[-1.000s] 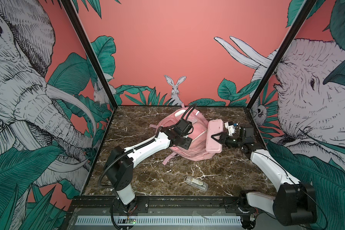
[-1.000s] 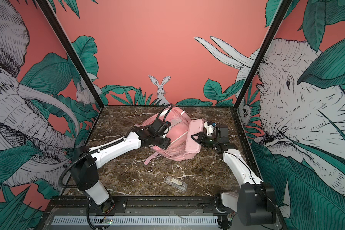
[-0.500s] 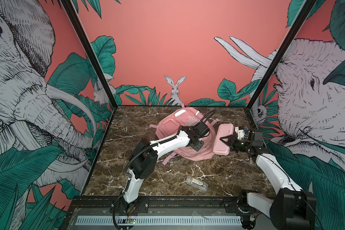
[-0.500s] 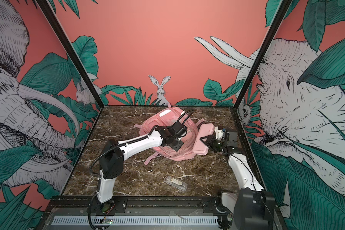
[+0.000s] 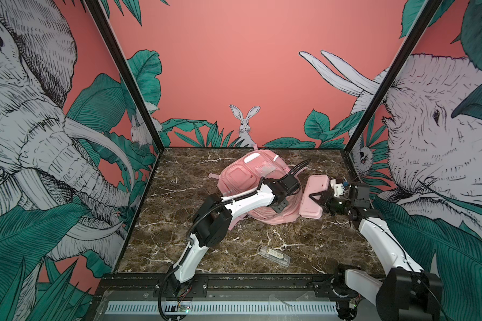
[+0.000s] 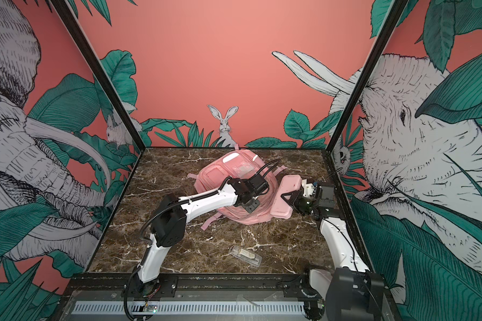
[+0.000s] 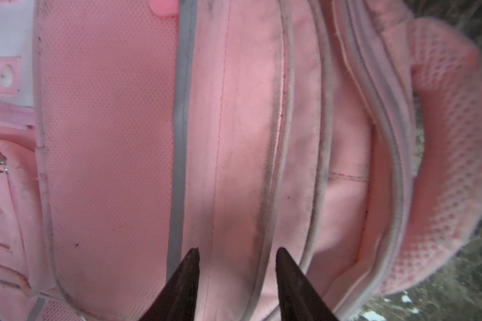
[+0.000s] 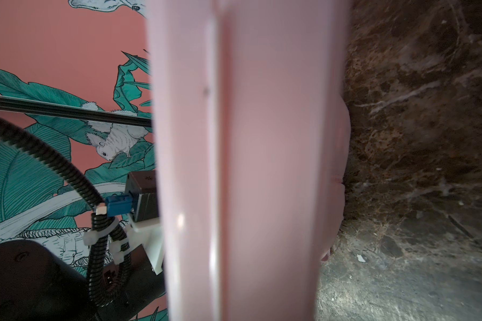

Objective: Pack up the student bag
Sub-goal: 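Pull the backpack's front flap open with the left gripper while the right holds the case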

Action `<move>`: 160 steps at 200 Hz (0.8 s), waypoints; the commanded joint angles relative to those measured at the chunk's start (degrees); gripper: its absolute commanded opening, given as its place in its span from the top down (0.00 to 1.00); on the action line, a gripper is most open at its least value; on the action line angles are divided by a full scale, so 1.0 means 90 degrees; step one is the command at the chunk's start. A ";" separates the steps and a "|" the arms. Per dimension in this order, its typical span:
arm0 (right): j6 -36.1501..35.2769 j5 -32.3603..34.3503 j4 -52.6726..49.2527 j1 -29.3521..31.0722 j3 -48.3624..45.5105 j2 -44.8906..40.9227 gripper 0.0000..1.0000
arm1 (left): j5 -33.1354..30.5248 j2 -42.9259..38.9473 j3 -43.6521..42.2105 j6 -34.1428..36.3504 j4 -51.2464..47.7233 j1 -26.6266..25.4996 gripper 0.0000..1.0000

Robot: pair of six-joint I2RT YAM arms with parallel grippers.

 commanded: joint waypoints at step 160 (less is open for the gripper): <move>0.0040 -0.0145 0.0323 -0.0034 -0.0215 -0.0216 0.83 | 0.0366 -0.0536 0.0922 0.0125 -0.0426 0.0232 1.00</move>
